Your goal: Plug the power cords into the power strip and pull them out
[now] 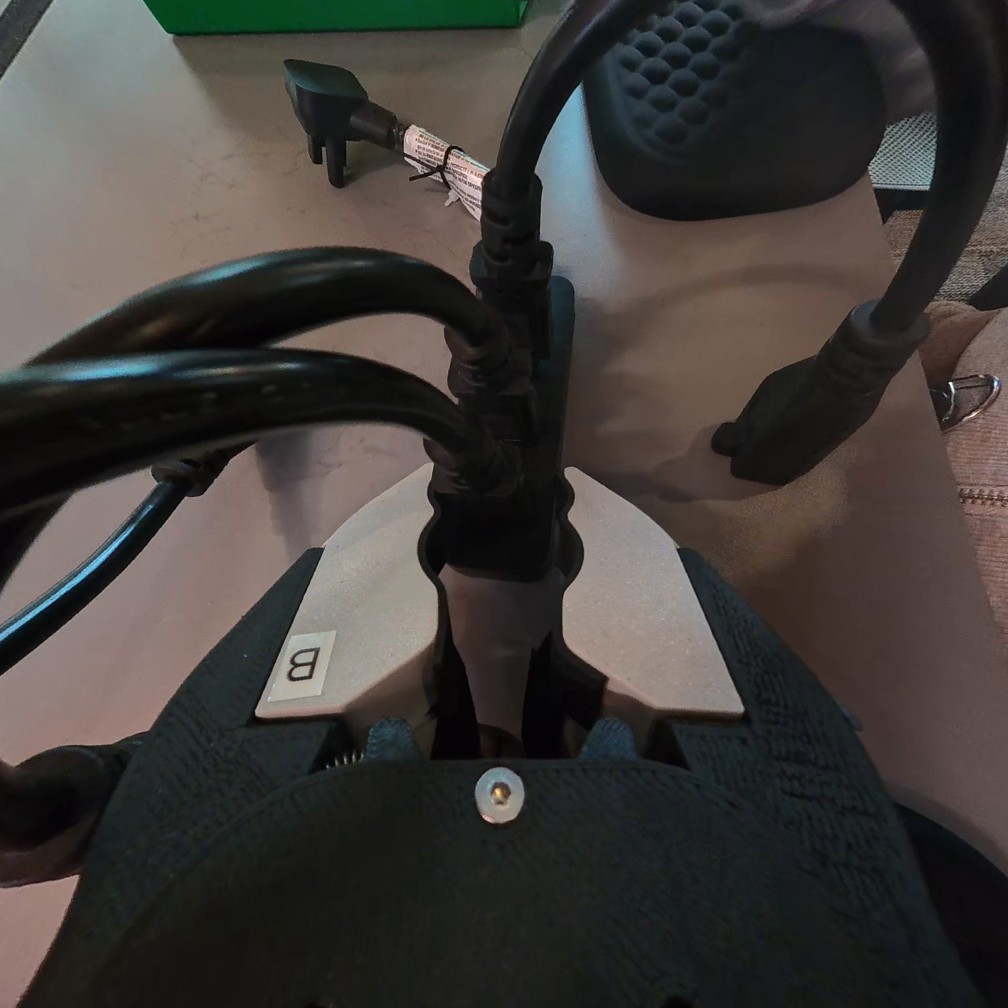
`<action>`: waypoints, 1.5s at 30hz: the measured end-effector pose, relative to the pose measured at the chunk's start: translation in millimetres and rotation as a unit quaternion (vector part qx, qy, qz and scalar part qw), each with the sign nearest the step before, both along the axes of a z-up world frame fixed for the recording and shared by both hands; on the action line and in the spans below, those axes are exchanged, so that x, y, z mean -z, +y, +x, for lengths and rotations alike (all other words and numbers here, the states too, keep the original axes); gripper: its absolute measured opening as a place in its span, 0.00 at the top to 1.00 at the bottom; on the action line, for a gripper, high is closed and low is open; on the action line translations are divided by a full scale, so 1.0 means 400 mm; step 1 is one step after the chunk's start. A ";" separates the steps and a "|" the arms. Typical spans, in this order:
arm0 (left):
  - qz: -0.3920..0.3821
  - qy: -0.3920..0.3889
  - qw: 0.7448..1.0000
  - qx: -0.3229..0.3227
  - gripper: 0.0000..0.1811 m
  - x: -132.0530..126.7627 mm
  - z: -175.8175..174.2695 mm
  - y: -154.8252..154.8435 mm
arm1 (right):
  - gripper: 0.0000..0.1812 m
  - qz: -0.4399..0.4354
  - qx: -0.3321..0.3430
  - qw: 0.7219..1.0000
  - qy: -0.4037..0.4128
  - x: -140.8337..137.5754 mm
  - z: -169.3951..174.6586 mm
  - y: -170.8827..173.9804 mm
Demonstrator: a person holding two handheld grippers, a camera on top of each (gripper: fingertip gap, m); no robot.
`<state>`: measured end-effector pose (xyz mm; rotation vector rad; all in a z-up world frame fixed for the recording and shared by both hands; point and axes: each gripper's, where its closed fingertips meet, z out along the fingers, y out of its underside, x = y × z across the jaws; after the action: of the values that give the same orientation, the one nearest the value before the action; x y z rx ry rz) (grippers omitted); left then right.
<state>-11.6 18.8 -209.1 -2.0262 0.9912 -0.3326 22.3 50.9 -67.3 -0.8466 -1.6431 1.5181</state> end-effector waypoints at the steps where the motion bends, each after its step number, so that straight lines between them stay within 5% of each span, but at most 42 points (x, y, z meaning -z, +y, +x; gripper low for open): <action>1: 0.000 0.000 1.000 0.000 0.79 0.000 0.000 0.000 | 0.87 0.020 0.003 1.000 -0.017 0.022 -0.004 0.003; 10: 0.001 -0.001 1.000 0.000 0.79 -0.001 0.000 0.000 | 0.79 0.106 -0.040 0.987 -0.112 0.143 0.002 -0.037; 18: 0.002 0.000 1.000 0.000 0.79 -0.001 0.001 0.000 | 0.91 0.142 -0.025 0.970 -0.194 0.226 -0.025 -0.044; 45: 0.000 -0.006 1.000 0.006 0.79 0.001 0.024 0.005 | 0.90 0.236 -0.002 0.894 -0.382 0.243 -0.001 -0.032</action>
<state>-2.1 20.8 -209.4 -2.0169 0.9973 -0.3515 21.9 38.3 -164.6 -1.2346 -2.4318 0.7194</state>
